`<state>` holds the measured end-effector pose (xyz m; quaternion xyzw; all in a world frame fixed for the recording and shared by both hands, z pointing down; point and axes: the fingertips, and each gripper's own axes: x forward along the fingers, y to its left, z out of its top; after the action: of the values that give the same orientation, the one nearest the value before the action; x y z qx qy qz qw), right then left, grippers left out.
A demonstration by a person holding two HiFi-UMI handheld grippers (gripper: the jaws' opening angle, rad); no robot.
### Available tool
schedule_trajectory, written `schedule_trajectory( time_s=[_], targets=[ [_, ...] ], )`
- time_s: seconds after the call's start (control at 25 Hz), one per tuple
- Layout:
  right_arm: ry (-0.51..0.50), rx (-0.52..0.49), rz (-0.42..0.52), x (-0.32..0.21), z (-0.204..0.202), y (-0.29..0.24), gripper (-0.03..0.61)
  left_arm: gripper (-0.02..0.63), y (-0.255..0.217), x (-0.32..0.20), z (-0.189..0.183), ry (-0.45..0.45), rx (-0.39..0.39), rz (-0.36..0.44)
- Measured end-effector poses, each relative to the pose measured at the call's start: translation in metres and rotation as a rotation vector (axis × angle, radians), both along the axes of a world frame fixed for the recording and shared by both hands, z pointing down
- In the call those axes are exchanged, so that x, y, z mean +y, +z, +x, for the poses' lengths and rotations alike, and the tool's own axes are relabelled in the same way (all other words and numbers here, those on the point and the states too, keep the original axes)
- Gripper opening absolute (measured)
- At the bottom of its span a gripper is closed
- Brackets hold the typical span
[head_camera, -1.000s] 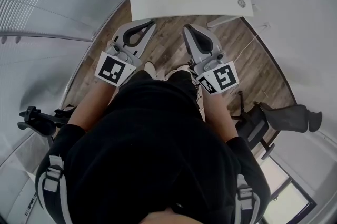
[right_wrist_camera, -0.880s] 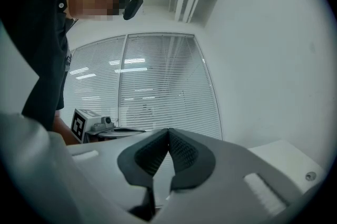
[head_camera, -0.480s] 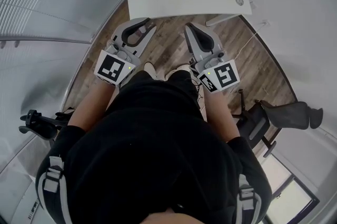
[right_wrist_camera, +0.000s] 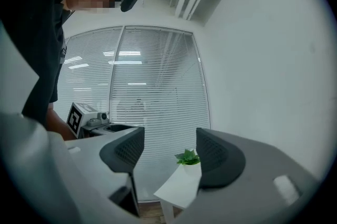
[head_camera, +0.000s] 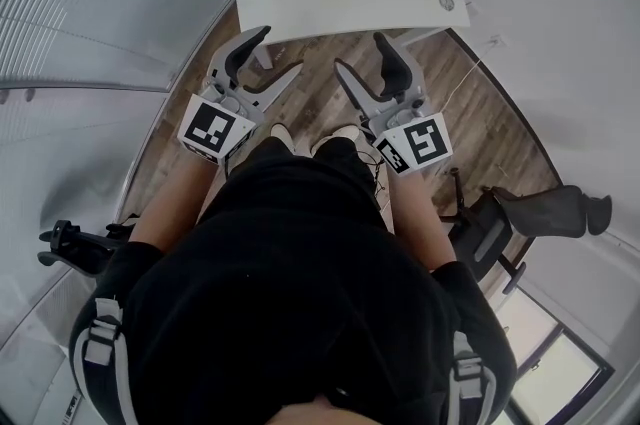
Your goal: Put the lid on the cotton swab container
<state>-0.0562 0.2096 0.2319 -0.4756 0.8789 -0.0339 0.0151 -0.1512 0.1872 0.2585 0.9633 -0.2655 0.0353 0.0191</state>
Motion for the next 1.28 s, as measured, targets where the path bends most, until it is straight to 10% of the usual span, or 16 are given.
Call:
schedule_trajectory(
  time_s=[0.72,1.28],
  targets=[
    [0.045,-0.021,-0.032,-0.014,0.028,0.008,0.307,0.298,0.014,-0.024,0.011,-0.024,-0.019,-0.016],
    [0.003,-0.028,-0.026,-0.095,0.117,0.016,0.308,0.298,-0.005,-0.097,0.095,-0.066,-0.017,0.021]
  ],
)
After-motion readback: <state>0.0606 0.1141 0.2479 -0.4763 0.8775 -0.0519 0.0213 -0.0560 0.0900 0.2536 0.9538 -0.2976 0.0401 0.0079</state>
